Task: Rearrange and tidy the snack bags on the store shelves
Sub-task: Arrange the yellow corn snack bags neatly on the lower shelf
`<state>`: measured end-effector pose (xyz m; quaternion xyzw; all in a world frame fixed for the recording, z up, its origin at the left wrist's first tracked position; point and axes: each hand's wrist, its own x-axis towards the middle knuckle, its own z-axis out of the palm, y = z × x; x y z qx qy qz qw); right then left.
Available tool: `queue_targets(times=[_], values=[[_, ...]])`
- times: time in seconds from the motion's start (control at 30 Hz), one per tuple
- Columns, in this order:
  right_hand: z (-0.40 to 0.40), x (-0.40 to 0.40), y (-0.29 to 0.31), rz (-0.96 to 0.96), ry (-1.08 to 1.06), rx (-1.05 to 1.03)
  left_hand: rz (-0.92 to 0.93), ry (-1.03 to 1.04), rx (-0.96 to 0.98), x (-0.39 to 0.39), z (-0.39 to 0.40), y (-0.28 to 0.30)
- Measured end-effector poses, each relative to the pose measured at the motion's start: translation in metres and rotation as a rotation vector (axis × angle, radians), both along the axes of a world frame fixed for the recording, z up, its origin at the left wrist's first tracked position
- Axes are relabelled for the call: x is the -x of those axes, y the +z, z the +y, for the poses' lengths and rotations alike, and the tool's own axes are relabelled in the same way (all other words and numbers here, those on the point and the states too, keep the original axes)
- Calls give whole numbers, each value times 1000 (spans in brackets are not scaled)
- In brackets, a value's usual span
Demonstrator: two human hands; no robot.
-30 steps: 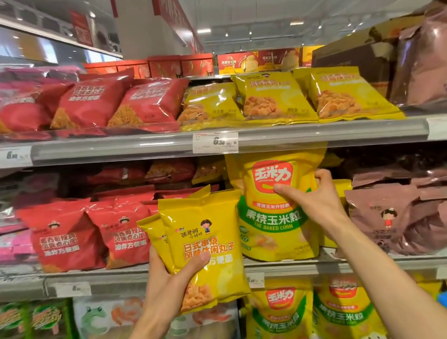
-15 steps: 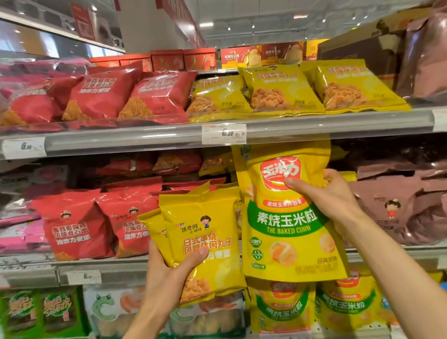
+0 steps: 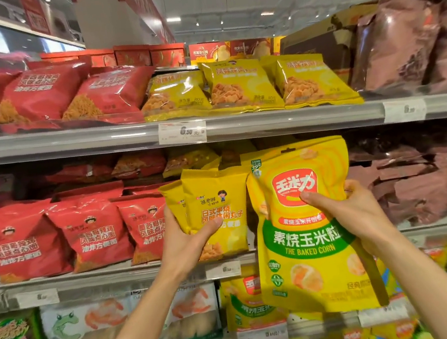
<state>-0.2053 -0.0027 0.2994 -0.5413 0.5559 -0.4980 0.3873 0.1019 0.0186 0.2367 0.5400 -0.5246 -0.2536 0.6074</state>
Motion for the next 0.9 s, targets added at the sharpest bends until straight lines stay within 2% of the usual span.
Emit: queue_targets(times=[0.17,0.33,0.43,0.5,0.57,0.63,0.77,0.9], values=[[-3,8,-7,-15,-24,3,-135,137,-12,21,-15,-13],[-8,8,-12,-53,-73,19,-325,427,2,44,-21,-18],[-13,5,-18,-37,-97,14,-396,551,143,48,-21,-22],[-15,3,-21,-49,-103,10,-552,606,327,44,-24,-22],[-17,2,-22,-60,-109,13,-761,600,508,40,-30,-20],[-17,4,-20,-66,-105,27,-909,541,575,36,-37,-18],[-14,13,-15,-97,-97,67,-1078,495,561,38,-49,-19],[-14,23,-18,-78,-107,70,-1253,519,436,50,-68,-22]])
